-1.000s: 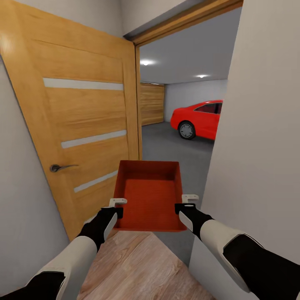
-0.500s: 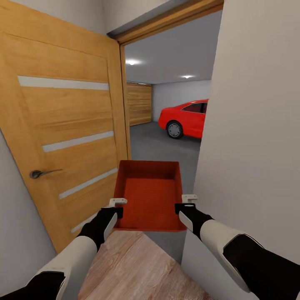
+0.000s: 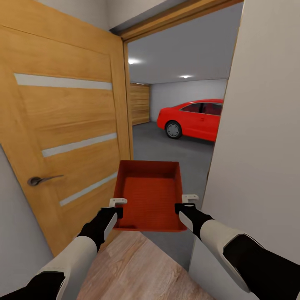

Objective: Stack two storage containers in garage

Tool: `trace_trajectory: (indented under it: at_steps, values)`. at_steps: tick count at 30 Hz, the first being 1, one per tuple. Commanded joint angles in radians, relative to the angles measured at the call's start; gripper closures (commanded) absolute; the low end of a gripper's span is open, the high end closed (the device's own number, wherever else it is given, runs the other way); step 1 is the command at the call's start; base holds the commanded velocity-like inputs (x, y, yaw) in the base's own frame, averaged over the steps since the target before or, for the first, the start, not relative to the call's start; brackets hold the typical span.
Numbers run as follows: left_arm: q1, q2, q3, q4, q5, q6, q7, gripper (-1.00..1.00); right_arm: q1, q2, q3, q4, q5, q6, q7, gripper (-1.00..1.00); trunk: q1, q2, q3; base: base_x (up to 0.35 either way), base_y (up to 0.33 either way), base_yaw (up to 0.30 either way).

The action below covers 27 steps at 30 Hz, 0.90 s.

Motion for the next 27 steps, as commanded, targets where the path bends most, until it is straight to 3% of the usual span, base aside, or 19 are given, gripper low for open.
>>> trace_trajectory:
  at_steps: [1, 27]
  values:
    - [0.000, 0.000, -0.002, 0.002, 0.030, 0.002, 0.002, 1.00, -0.001, -0.002, 0.045, -0.004, 0.023, -0.001, -0.006, 1.00, 0.001, -0.001, 0.000, 0.143, 0.162, 0.000]
    - [0.000, 0.000, -0.002, 0.002, 0.030, 0.001, 0.002, 1.00, 0.000, -0.002, 0.045, -0.004, 0.023, -0.001, -0.006, 1.00, 0.001, -0.001, 0.000, 0.032, 0.037, -0.193]
